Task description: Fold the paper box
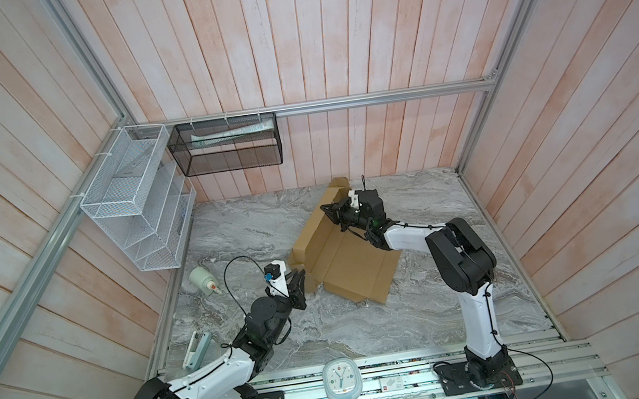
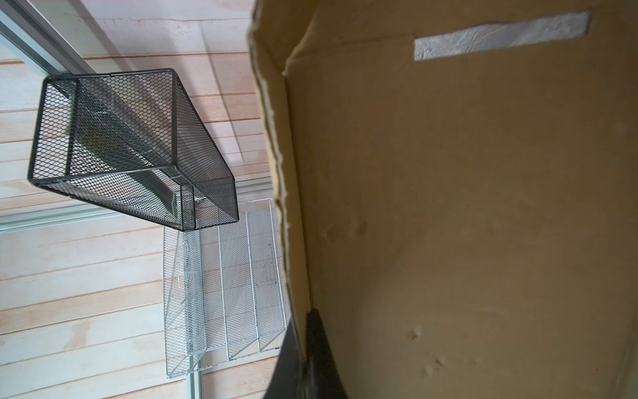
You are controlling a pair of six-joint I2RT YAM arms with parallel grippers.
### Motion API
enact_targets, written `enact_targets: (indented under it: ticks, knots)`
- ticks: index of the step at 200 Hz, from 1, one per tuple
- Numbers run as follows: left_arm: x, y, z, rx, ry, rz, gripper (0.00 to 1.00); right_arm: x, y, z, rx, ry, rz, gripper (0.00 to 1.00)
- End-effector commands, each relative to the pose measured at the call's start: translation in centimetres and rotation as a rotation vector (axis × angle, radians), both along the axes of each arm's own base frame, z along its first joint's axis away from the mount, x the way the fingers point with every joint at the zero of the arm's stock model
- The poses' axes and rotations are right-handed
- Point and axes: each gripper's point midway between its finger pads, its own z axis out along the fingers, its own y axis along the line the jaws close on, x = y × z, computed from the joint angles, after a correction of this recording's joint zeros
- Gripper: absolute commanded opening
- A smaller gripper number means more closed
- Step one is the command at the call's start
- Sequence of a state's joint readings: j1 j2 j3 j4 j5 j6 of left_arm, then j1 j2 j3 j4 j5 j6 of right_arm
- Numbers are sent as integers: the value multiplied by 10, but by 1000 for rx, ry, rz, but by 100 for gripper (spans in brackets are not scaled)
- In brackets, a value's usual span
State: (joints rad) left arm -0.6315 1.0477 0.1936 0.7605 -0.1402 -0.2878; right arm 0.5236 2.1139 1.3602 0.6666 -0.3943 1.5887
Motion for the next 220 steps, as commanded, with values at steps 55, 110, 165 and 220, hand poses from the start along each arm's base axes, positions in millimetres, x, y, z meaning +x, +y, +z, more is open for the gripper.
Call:
enact_targets:
  ticks: [55,110,165,220]
  knots:
    - [1,22,-40,55,85,63,23,-1,4,-10,-4,15,19,0]
    - [16,15,-52,84,84,23,21,-1,4,-9,-9,14,21,0]
    - [24,-3,-51,87,61,-49,21,-1,4,-9,-10,16,21,0]
    - [32,-13,-48,94,50,-82,21,0,6,-9,-9,15,24,0]
